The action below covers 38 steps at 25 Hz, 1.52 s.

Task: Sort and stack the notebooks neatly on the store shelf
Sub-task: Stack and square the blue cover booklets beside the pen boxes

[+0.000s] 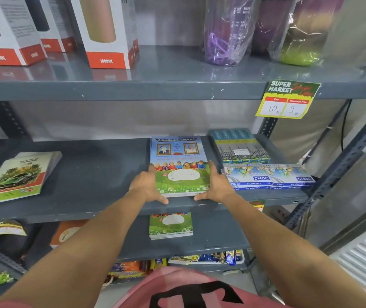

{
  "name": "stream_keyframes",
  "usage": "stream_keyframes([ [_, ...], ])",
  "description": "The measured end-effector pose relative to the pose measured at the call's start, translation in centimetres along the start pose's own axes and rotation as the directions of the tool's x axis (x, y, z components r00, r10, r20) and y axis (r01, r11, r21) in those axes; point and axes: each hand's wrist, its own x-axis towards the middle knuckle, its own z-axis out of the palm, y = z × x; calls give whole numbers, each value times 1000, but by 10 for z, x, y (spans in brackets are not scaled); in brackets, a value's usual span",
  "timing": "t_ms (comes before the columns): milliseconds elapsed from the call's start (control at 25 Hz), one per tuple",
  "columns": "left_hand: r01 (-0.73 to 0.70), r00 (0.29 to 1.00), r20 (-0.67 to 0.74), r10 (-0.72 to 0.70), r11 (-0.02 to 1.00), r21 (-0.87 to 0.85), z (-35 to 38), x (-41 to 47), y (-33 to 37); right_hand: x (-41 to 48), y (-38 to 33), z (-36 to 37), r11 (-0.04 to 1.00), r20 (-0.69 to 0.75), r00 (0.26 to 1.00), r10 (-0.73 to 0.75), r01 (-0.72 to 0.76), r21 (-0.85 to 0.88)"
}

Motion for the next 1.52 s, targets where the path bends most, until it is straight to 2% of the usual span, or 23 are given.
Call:
stream_keyframes([
  [120,22,991,132,4,981,-191,-14,7,-14,-4,4,-5,998,50,997,-56,55,22],
  [200,138,984,158,-86,924,-356,-29,17,-21,-7,6,-9,986,49,998,-43,34,166],
  [320,187,982,123,-142,793,-580,-43,43,-25,-5,8,-12,889,-15,999,50,-38,457],
  [440,130,987,51,-149,589,-798,-50,76,-21,-3,21,-4,832,-45,999,11,16,555],
  [560,84,991,34,-127,419,-904,-47,108,-18,-6,40,22,875,-81,993,-83,111,472],
  [720,71,994,39,-100,332,-941,-27,145,-10,2,51,33,957,-165,965,-203,231,176],
  [800,80,995,61,-84,249,-965,-16,163,-12,6,53,37,947,-208,949,-236,273,169],
  [880,99,994,92,-54,156,-983,-14,177,-11,8,52,41,945,-218,957,-193,241,220],
  [1040,81,995,76,-58,95,-992,-16,187,-6,14,53,46,947,-244,953,-180,235,219],
  [1160,92,995,88,-37,109,-990,-15,190,-3,15,52,44,954,-229,961,-156,206,216],
  [1360,143,990,138,-43,162,-976,-20,182,-2,16,51,41,948,-222,955,-199,245,202],
  [1400,162,987,158,-33,218,-963,-22,180,-1,15,50,39,951,-199,960,-198,237,199],
  [1520,164,987,143,-80,522,-837,-31,164,2,10,47,28,962,-91,980,-180,194,192],
])
